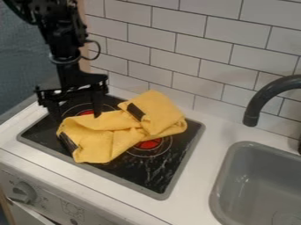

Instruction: Fold the cloth from bottom left to top right

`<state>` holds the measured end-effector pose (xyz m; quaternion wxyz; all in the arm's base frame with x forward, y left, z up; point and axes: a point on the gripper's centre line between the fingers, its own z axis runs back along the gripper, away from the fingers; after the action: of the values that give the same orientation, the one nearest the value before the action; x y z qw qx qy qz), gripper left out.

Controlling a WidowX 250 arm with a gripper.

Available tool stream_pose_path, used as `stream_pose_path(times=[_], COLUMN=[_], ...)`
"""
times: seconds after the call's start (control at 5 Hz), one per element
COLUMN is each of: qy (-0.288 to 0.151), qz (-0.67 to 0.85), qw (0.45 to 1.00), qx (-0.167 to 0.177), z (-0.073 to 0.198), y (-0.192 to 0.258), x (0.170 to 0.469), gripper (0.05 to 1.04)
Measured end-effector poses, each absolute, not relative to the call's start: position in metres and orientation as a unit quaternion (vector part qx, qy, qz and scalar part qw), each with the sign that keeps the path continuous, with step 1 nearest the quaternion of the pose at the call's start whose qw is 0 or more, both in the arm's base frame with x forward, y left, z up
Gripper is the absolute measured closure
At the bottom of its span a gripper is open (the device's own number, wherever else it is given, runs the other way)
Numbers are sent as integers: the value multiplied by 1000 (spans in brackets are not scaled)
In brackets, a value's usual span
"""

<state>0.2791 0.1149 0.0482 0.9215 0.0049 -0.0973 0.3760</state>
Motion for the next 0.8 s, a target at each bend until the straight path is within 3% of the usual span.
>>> stream_pose_path(times=[0.2,0.4,0.8], qy=[-90,-59,-44], qz=[403,411,414], qw=[911,909,909], qx=[9,34,25], z=[34,14,-1], y=[126,132,130], x=[273,265,268], gripper=[84,84,143])
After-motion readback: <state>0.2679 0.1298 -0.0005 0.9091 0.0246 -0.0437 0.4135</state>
